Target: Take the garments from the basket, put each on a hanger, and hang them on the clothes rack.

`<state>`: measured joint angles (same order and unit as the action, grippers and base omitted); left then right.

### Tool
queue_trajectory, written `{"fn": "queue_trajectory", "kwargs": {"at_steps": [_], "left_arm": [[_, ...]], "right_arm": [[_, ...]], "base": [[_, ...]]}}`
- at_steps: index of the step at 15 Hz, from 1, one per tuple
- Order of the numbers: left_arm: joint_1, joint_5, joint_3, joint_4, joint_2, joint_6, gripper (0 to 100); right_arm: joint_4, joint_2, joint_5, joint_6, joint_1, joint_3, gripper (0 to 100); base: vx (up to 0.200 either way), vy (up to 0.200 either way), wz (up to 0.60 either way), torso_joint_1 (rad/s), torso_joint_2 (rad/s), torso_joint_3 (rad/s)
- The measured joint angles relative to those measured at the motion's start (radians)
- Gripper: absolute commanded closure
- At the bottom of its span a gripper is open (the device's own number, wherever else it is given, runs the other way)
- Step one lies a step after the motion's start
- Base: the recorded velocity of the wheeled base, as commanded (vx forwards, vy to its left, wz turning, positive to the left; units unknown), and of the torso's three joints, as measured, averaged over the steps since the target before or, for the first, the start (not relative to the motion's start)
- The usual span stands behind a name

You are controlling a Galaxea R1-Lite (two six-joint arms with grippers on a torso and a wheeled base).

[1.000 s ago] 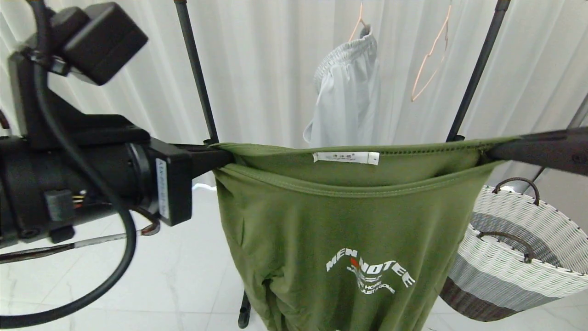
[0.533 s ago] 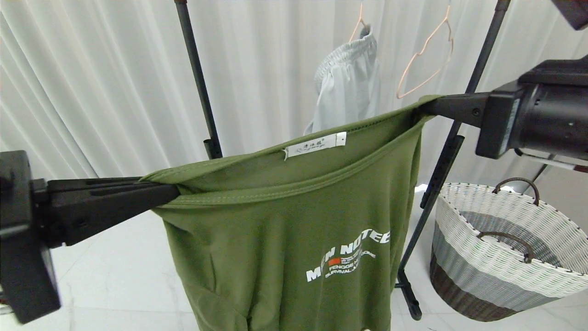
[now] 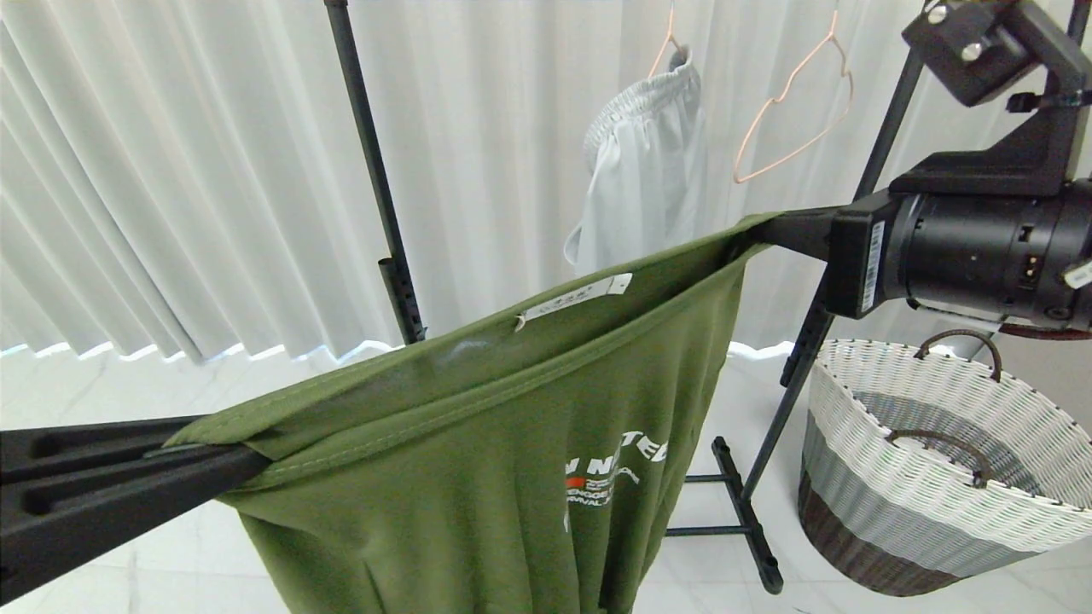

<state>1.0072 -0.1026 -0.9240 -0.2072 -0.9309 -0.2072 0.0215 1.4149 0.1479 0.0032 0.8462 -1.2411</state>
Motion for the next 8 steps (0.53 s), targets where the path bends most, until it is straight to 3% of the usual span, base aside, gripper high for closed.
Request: {"fn": "queue_trajectory", "kwargs": {"at_steps": [3, 5, 8], "left_arm": [[-0.009, -0.001, -0.028, 0.004, -0.024, 0.028, 100], [-0.042, -0.002, -0.061, 0.030, -0.073, 0.094, 100], [-0.174, -0.037, -0.107, 0.112, -0.186, 0.134, 100]], "right_arm": [[-0.088, -0.034, 0.003, 0.000, -0.006, -0.041, 100], [-0.182, -0.068, 0.003, 0.000, -0.015, -0.073, 100], [-0.251, -0.132, 0.001, 0.000, -0.019, -0.091, 100]], "base": [[0.000, 0.000, 0.00, 0.000, 0.00, 0.000], [0.000, 0.000, 0.00, 0.000, 0.00, 0.000], [0.000, 0.000, 0.00, 0.000, 0.00, 0.000]]}}
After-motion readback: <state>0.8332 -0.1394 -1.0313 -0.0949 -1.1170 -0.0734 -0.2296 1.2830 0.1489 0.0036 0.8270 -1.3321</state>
